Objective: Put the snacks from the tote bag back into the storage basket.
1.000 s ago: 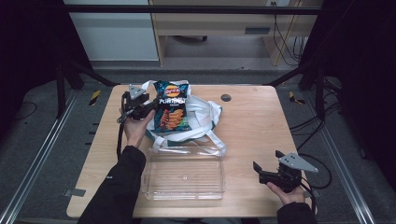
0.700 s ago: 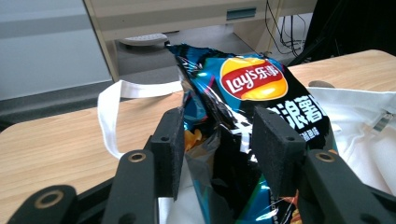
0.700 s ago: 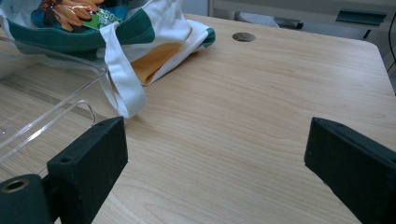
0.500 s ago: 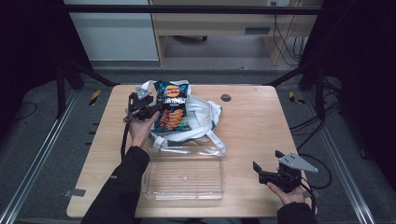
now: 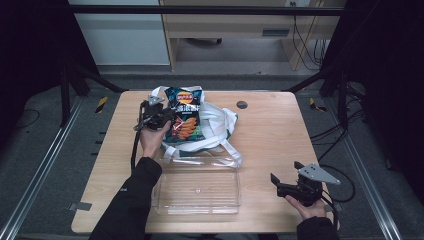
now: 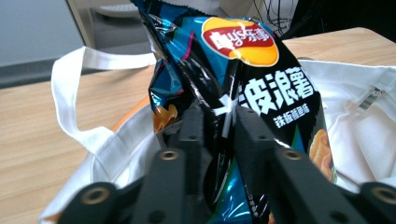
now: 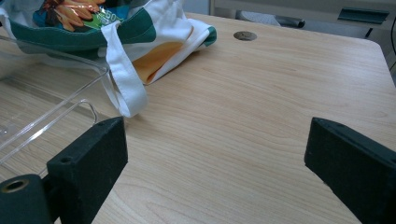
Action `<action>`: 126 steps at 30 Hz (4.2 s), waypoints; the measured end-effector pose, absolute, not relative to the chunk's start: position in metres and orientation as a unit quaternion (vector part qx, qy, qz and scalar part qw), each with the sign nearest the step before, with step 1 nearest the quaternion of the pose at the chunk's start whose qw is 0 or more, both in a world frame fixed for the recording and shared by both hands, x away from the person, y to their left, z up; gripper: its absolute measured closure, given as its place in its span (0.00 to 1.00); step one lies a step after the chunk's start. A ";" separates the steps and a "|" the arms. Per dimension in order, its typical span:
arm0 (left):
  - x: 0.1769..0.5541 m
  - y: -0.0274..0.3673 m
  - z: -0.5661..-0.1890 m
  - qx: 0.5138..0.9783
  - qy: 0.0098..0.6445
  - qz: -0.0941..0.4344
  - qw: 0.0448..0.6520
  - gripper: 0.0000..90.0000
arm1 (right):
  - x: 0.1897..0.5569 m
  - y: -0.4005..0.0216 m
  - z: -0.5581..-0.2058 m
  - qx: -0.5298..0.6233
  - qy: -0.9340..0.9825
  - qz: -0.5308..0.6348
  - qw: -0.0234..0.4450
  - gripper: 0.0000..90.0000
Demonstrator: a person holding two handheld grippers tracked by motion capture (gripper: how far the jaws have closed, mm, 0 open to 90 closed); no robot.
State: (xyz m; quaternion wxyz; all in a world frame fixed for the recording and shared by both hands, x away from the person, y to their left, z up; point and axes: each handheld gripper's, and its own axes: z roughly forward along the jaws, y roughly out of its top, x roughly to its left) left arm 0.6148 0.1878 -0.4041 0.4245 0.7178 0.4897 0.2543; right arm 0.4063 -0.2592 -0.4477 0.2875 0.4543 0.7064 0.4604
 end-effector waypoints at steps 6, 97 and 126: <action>0.614 0.186 -0.404 0.727 0.482 0.245 0.423 0.97 | 0.407 -0.259 -0.448 0.455 0.707 0.459 0.287 0.07; 0.547 0.206 -0.351 0.702 0.430 0.331 0.461 0.65 | 0.405 -0.259 -0.447 0.458 0.704 0.459 0.290 0.07; 0.614 0.203 -0.400 0.705 0.508 0.251 0.427 0.80 | 0.406 -0.260 -0.448 0.458 0.705 0.459 0.288 0.07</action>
